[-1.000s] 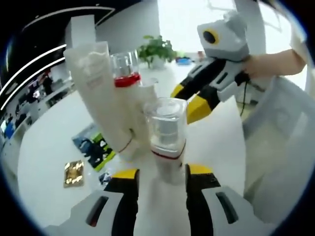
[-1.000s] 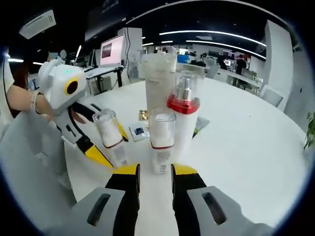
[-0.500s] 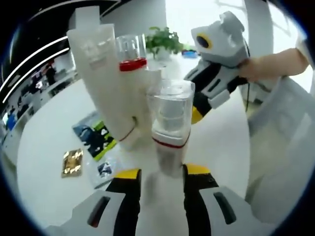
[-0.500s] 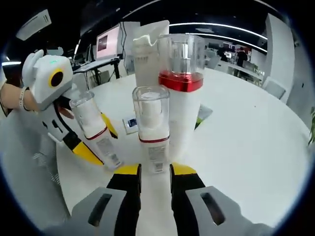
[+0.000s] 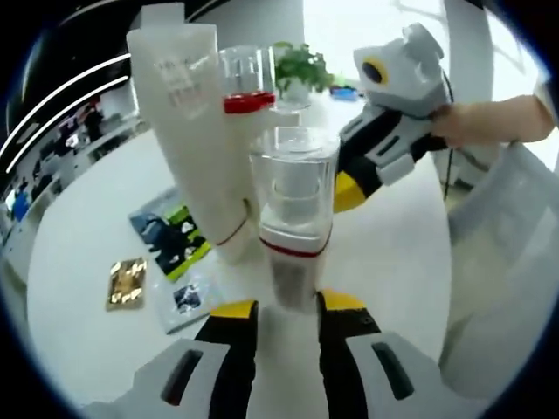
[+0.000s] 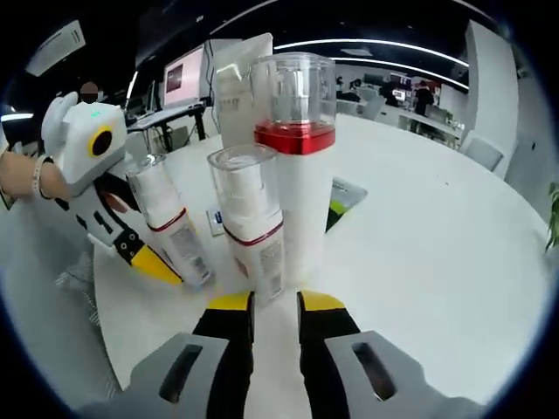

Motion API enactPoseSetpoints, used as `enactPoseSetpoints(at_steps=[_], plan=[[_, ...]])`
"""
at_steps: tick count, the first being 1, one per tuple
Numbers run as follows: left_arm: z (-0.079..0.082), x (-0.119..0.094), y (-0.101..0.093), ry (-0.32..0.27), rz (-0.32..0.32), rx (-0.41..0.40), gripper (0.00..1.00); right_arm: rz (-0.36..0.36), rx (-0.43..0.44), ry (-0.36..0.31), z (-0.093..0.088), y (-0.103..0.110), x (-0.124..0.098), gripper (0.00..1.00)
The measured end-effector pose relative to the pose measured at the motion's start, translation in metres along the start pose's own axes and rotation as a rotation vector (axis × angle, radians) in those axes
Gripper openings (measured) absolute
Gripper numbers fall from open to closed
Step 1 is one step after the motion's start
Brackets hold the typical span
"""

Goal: Arrange the skincare products in the storage area until every visible bottle or jar stands upright without overlapping.

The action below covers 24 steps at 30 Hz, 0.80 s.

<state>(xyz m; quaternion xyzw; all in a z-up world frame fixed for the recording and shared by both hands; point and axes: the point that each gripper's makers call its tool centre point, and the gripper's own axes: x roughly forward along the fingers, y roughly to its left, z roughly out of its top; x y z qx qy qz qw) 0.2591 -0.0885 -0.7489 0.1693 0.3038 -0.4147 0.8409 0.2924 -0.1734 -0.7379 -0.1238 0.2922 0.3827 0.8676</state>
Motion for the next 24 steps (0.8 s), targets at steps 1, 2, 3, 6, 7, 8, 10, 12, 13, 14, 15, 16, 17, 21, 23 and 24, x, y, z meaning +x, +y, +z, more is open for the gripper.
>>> enactPoseSetpoints(at_steps=[1, 2, 3, 6, 7, 8, 10, 12, 13, 14, 15, 16, 17, 21, 23, 24], plan=[[0.000, 0.000, 0.001, 0.002, 0.003, -0.004, 0.21, 0.003, -0.001, 0.001, 0.000, 0.001, 0.000, 0.17], [0.000, 0.000, 0.001, 0.002, 0.004, -0.005, 0.20, 0.005, -0.004, 0.003, -0.001, 0.002, 0.000, 0.17], [0.000, 0.001, 0.002, 0.004, 0.007, -0.009, 0.18, 0.004, -0.005, 0.004, -0.001, 0.002, 0.000, 0.17], [0.001, 0.001, 0.003, 0.001, 0.011, -0.020, 0.14, 0.014, -0.003, 0.004, -0.001, 0.003, 0.001, 0.16], [0.000, 0.000, 0.003, 0.003, 0.013, -0.024, 0.14, 0.019, -0.005, 0.005, -0.001, 0.004, 0.001, 0.16], [0.000, 0.001, 0.003, 0.005, 0.013, -0.023, 0.14, 0.019, -0.006, 0.005, -0.001, 0.005, 0.001, 0.16], [0.001, 0.002, 0.004, 0.006, 0.011, -0.024, 0.13, 0.026, -0.007, 0.003, -0.001, 0.006, 0.001, 0.15], [0.001, 0.003, 0.005, 0.007, 0.015, -0.022, 0.12, 0.033, -0.008, -0.001, 0.000, 0.008, 0.001, 0.15], [0.001, 0.003, 0.005, 0.007, 0.016, -0.019, 0.12, 0.037, -0.011, -0.002, 0.000, 0.009, 0.001, 0.14], [0.002, 0.004, 0.004, 0.005, 0.014, -0.016, 0.12, 0.042, -0.016, -0.001, 0.000, 0.010, 0.001, 0.13], [0.002, 0.004, 0.004, 0.004, 0.014, -0.017, 0.12, 0.047, -0.023, -0.001, 0.000, 0.010, 0.002, 0.12], [0.003, 0.005, 0.004, 0.002, 0.012, -0.017, 0.12, 0.050, -0.030, -0.001, 0.000, 0.011, 0.002, 0.12], [0.004, 0.006, 0.004, 0.000, 0.011, -0.017, 0.12, 0.050, -0.031, -0.002, 0.000, 0.011, 0.002, 0.12], [0.006, 0.010, 0.006, 0.001, 0.011, -0.008, 0.13, 0.057, -0.034, -0.001, 0.000, 0.012, 0.005, 0.12], [0.008, 0.011, 0.006, 0.002, 0.011, -0.006, 0.13, 0.060, -0.034, -0.002, 0.000, 0.012, 0.005, 0.12], [0.008, 0.012, 0.006, 0.001, 0.009, -0.002, 0.13, 0.062, -0.034, -0.003, 0.000, 0.013, 0.005, 0.12]])
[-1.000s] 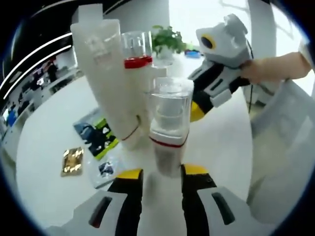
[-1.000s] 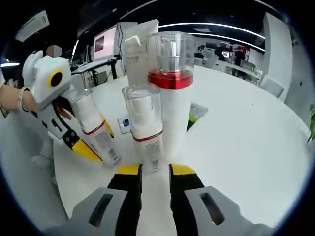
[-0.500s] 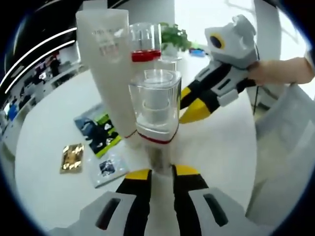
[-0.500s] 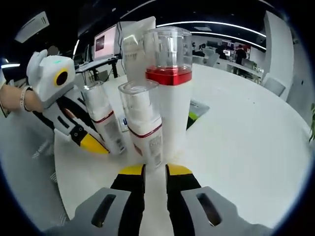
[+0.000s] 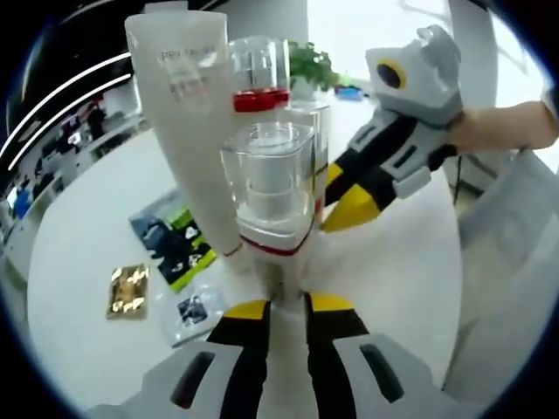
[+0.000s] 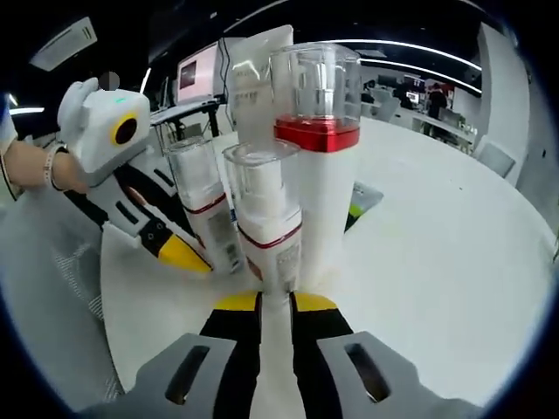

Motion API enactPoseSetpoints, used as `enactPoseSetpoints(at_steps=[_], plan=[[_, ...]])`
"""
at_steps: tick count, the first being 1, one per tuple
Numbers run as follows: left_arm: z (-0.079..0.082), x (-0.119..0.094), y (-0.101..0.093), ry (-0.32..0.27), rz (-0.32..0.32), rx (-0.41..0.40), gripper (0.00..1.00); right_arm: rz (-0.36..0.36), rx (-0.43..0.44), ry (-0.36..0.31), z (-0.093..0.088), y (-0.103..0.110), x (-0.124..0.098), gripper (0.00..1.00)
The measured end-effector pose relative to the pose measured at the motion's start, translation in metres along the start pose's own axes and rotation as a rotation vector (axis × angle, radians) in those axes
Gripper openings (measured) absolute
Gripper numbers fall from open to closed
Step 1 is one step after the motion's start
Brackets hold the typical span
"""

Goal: Arrange the skincare products in the storage area until every visible bottle or jar stands upright without overlapping.

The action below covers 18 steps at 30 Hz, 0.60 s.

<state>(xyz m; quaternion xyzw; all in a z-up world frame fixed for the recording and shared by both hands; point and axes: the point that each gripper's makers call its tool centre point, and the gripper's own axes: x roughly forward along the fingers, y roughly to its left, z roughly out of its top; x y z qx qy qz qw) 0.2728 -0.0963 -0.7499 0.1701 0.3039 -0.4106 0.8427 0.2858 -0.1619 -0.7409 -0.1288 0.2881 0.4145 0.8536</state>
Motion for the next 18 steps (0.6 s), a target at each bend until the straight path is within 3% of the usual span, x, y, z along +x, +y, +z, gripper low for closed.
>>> enactPoseSetpoints(at_steps=[18], plan=[[0.012, 0.014, 0.001, -0.003, -0.023, 0.049, 0.12, 0.017, -0.012, -0.005, 0.003, 0.001, 0.004, 0.11]])
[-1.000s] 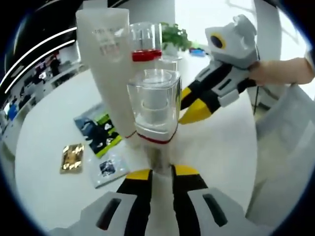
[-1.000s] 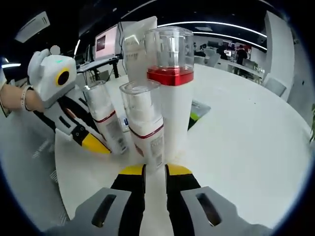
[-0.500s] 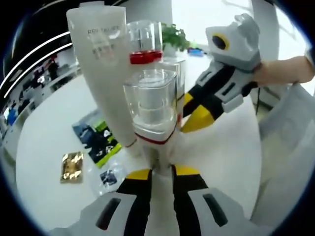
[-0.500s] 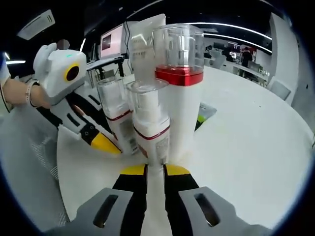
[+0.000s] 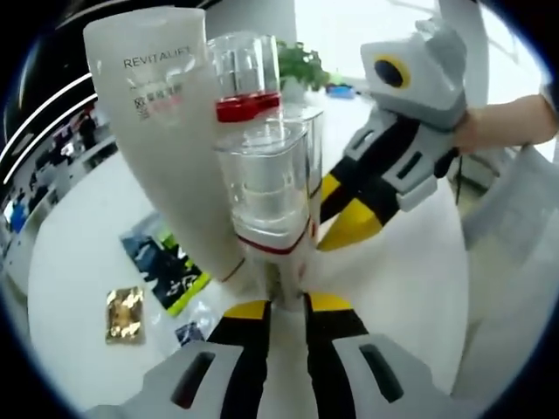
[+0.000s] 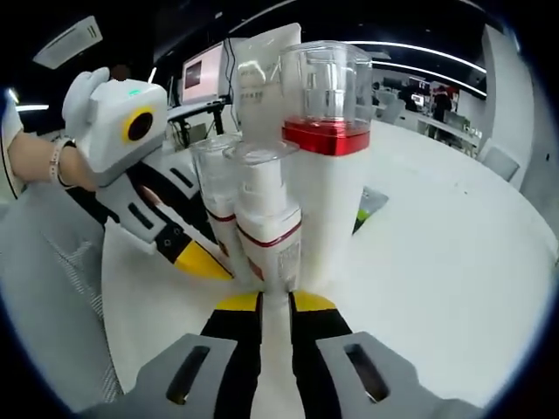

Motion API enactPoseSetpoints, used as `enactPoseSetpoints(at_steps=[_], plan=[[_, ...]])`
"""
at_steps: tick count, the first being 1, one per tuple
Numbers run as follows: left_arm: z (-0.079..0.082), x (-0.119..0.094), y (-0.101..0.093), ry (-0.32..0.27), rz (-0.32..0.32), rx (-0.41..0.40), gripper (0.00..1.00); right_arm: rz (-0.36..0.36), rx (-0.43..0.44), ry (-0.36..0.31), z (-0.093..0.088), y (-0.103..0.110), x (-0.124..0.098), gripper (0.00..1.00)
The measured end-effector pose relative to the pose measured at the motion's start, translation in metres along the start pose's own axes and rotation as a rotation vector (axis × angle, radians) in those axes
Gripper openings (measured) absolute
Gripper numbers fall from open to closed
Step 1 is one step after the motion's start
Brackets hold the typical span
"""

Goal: Arrange the skincare products in the storage area until every visible bottle or jar stands upright without overlapping.

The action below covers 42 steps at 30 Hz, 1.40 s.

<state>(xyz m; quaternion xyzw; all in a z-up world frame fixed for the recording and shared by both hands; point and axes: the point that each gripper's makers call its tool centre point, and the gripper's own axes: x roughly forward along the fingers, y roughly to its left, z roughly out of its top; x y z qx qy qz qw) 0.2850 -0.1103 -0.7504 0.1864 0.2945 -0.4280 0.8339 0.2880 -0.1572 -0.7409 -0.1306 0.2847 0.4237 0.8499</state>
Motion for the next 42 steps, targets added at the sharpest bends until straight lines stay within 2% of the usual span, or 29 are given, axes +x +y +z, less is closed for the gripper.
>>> enactPoseSetpoints(at_steps=[20, 30, 33, 42], plan=[[0.001, 0.004, 0.003, 0.008, 0.008, -0.009, 0.12, -0.007, 0.011, 0.001, -0.001, 0.000, -0.001, 0.10], [-0.001, 0.004, 0.002, 0.010, 0.006, -0.007, 0.13, -0.015, 0.029, -0.011, 0.002, 0.000, 0.000, 0.13], [-0.002, 0.002, 0.003, 0.007, 0.006, 0.000, 0.16, -0.015, 0.030, -0.013, 0.003, 0.000, -0.001, 0.13], [0.000, -0.008, 0.007, -0.010, 0.018, -0.015, 0.16, -0.030, 0.034, -0.025, 0.007, -0.003, -0.008, 0.16]])
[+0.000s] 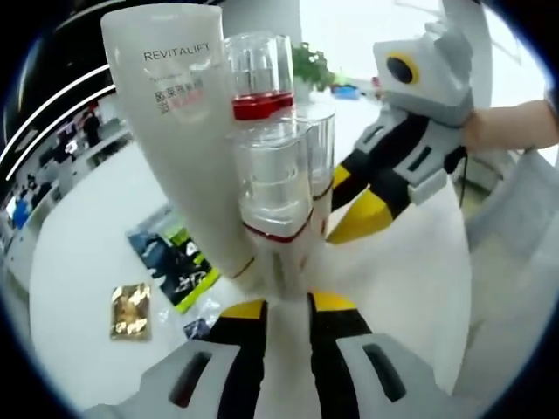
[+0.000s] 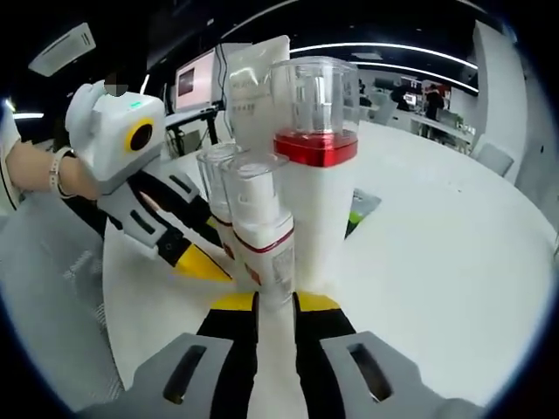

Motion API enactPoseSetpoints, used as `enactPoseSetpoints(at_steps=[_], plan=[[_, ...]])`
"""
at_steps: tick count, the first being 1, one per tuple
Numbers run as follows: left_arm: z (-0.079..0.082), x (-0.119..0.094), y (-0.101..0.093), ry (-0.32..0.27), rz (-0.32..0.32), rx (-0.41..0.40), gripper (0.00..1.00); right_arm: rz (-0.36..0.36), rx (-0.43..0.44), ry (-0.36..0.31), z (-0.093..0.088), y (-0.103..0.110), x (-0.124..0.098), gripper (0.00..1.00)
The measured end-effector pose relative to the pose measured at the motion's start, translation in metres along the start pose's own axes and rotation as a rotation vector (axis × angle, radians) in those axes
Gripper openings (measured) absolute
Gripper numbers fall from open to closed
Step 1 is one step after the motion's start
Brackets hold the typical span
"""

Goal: Arrange the skincare products in the storage area until every visible bottle or jar stands upright without overlapping.

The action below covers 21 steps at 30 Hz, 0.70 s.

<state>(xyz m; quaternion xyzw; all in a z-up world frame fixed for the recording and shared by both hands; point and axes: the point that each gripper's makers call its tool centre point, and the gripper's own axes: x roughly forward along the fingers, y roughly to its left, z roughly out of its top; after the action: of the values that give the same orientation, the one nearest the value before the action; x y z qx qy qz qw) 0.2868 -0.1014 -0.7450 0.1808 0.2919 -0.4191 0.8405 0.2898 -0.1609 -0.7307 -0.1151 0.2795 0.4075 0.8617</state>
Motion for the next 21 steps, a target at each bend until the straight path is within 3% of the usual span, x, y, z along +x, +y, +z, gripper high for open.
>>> enactPoseSetpoints(at_steps=[11, 21], plan=[[0.005, -0.024, 0.003, -0.035, 0.023, -0.026, 0.22, 0.005, -0.013, -0.005, 0.009, 0.012, -0.013, 0.26], [0.017, -0.058, 0.016, -0.094, 0.072, -0.073, 0.31, -0.023, 0.026, -0.082, 0.035, 0.018, -0.037, 0.32]])
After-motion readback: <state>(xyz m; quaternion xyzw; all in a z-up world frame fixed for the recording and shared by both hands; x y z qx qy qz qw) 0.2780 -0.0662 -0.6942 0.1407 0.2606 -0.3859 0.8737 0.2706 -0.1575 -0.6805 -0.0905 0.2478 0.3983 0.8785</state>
